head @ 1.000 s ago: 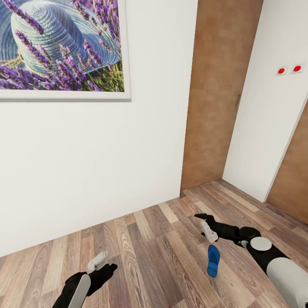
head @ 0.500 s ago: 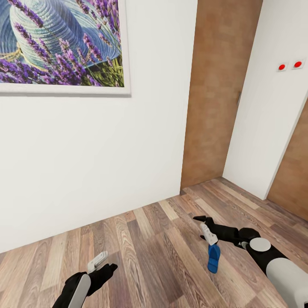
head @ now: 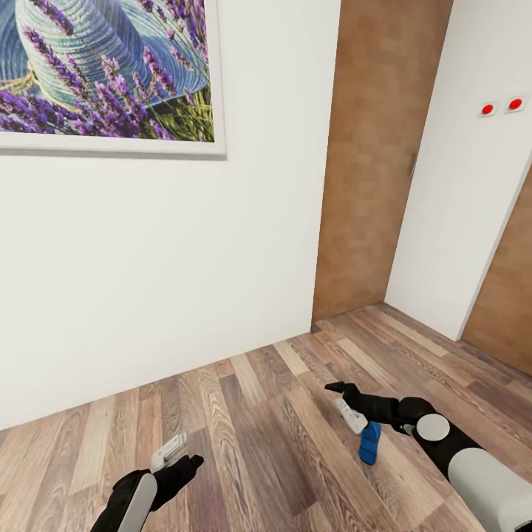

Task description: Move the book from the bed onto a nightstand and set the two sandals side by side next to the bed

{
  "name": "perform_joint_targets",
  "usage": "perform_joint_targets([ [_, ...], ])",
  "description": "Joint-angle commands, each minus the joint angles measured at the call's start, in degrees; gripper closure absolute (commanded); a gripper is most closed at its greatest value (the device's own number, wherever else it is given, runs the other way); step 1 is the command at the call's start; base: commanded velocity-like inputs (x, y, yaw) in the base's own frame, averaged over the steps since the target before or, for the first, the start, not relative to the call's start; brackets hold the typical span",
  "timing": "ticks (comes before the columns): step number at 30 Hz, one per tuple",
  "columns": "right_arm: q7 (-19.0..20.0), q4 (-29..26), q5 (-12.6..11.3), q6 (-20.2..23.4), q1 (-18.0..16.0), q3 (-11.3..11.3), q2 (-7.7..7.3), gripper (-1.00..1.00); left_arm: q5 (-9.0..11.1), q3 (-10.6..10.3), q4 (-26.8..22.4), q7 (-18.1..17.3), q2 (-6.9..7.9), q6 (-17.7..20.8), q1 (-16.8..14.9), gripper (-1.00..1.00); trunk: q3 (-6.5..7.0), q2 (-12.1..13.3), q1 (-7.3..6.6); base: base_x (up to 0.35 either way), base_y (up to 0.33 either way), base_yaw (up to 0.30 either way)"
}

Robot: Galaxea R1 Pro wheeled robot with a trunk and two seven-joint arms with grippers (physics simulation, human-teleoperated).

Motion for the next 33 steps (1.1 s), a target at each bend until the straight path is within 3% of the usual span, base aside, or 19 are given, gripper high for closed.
perform_joint_targets([
  [1,-0.75,0.02,0.75,1.76,-0.02,0.39,0.19,-1.00,0.62,0.12,-0.12,0.43,-0.06,0.28,-0.03,-1.00,-0.24,-0.44,0.21,0.000,0.000,0.000],
  [5,-1.84,0.23,1.80,9.92,0.13,1.19,0.73,-1.00,0.62,0.08,-0.20,0.42,-0.08,0.28,-0.03,-1.00,-0.96,-2.05,1.09,0.000,0.000,0.000],
  [9,-2.68,0.39,5.64,18.41,0.16,3.29,0.97,-1.00,0.62,0.06,-0.25,0.43,-0.08,0.31,-0.03,-1.00,-1.81,-2.49,1.39,0.000,0.000,0.000],
  [14,-2.96,0.77,10.02,22.02,-0.04,5.08,0.77,-1.00,0.62,0.05,-0.29,0.26,-0.07,0.65,-0.03,-1.00,-2.91,-2.56,1.52,0.000,0.000,0.000],
  [19,-2.61,2.47,17.02,17.18,-1.53,6.11,-0.45,-1.00,0.64,0.06,-0.36,0.15,-0.07,0.90,-0.08,-1.00,-4.02,-2.62,1.65,0.000,0.000,0.000],
  [20,-2.56,2.76,20.36,15.05,-2.09,6.24,-1.03,-1.00,0.63,0.04,-0.36,0.16,-0.08,0.93,-0.10,-1.00,-4.24,-2.64,1.67,0.000,0.000,0.000],
  [21,-2.54,2.86,22.08,13.89,-2.29,6.33,-1.23,-1.00,0.65,0.02,-0.37,0.14,-0.08,0.94,-0.10,-1.00,-4.47,-2.65,1.70,0.000,0.000,0.000],
  [22,-2.54,2.86,22.08,13.89,-2.29,6.33,-1.23,-1.00,0.65,0.02,-0.37,0.14,-0.08,0.94,-0.10,-1.00,-4.69,-2.66,1.72,0.000,0.000,0.000],
  [23,-2.51,2.95,23.83,12.66,-2.45,6.40,-1.37,-1.00,0.66,0.03,-0.37,0.13,-0.08,0.95,-0.10,-1.00,-4.91,-2.68,1.75,0.000,0.000,0.000],
  [24,-2.46,3.02,27.36,10.09,-2.68,6.50,-1.58,-1.00,0.66,0.02,-0.34,0.08,-0.08,0.96,-0.11,-1.00,-5.13,-2.69,1.78,0.000,0.000,0.000],
  [25,-2.44,3.00,28.84,8.78,-2.76,6.54,-1.65,-1.00,0.67,0.01,-0.35,0.05,-0.09,0.97,-0.11,-1.00,-5.35,-2.70,1.80,0.000,0.000,0.000],
  [26,-2.44,3.00,28.84,8.78,-2.76,6.54,-1.65,-1.00,0.67,0.01,-0.35,0.05,-0.09,0.97,-0.11,-1.00,-5.57,-2.72,1.83,0.000,0.000,0.000],
  [28,-2.41,2.88,31.60,4.91,-2.95,6.71,-1.84,-1.00,0.66,0.00,-0.32,-0.02,-0.09,0.98,-0.11,-1.00,-6.02,-2.74,1.88,0.000,0.000,0.000],
  [33,-2.37,2.72,33.75,-2.03,-3.35,7.64,-2.23,-1.00,0.63,-0.03,-0.30,-0.07,-0.09,0.94,-0.11,-1.00,-7.12,-2.81,2.01,0.000,0.000,0.000],
])
